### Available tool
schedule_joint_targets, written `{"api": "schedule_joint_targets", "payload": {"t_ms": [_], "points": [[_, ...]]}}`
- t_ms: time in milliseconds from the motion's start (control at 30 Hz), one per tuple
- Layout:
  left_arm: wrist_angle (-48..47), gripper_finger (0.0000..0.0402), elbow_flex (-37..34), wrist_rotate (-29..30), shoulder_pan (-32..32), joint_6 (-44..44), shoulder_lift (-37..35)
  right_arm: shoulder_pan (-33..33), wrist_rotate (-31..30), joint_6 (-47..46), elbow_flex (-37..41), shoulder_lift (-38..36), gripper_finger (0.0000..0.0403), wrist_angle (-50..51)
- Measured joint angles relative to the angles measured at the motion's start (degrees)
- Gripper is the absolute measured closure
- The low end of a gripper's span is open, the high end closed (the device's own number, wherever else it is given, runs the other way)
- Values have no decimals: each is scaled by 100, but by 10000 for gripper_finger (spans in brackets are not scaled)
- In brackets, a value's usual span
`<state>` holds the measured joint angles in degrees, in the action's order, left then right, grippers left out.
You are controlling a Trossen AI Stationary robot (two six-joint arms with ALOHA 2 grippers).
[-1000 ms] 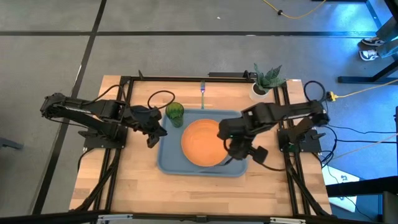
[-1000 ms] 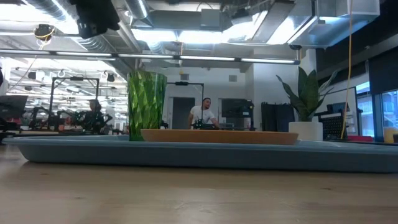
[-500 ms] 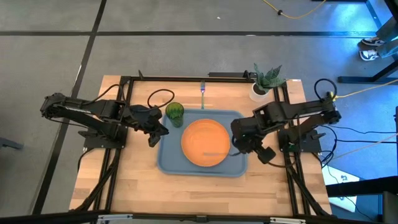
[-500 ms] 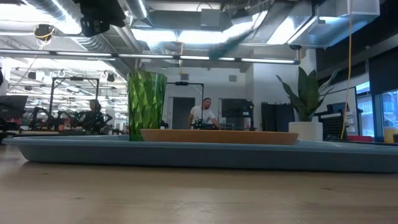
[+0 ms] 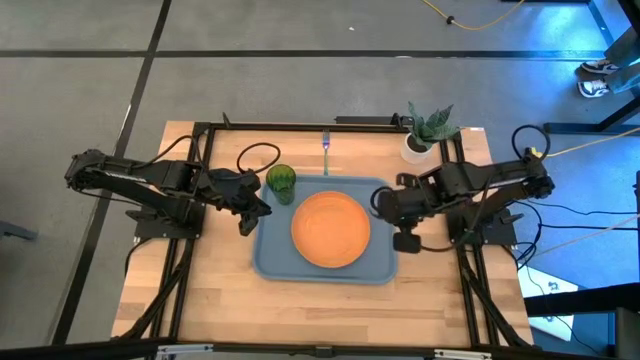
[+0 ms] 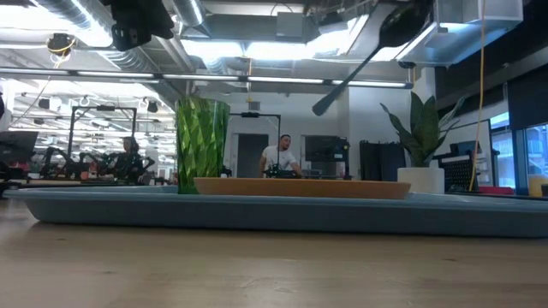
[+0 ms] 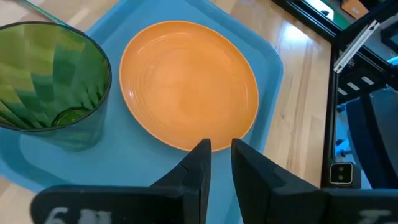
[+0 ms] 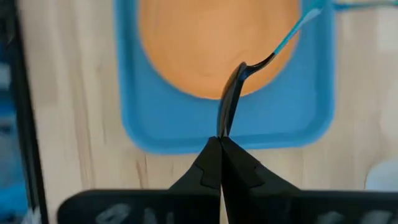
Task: Pick and place plate/cup/fork/spoon on tray
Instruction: Put the blue spoon on the blue tray to the right of the orange plate
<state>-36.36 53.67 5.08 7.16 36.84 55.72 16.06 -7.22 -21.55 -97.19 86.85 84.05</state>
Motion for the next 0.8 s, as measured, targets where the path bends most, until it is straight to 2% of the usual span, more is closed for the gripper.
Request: {"api": "schedule_joint_targets", "payload": {"t_ms": [333,567,800], "points": [[-2,347,0,0,0,-481,0,185,-1322,-3457,2,71,403,25],[-2,347,-2,-2,-2,-597,2,178,-1413,-5396,2,668,403,589],[-12,347,-2,-3,-2,-696,2,123,-1559,-6943,7,1035,403,607]]}}
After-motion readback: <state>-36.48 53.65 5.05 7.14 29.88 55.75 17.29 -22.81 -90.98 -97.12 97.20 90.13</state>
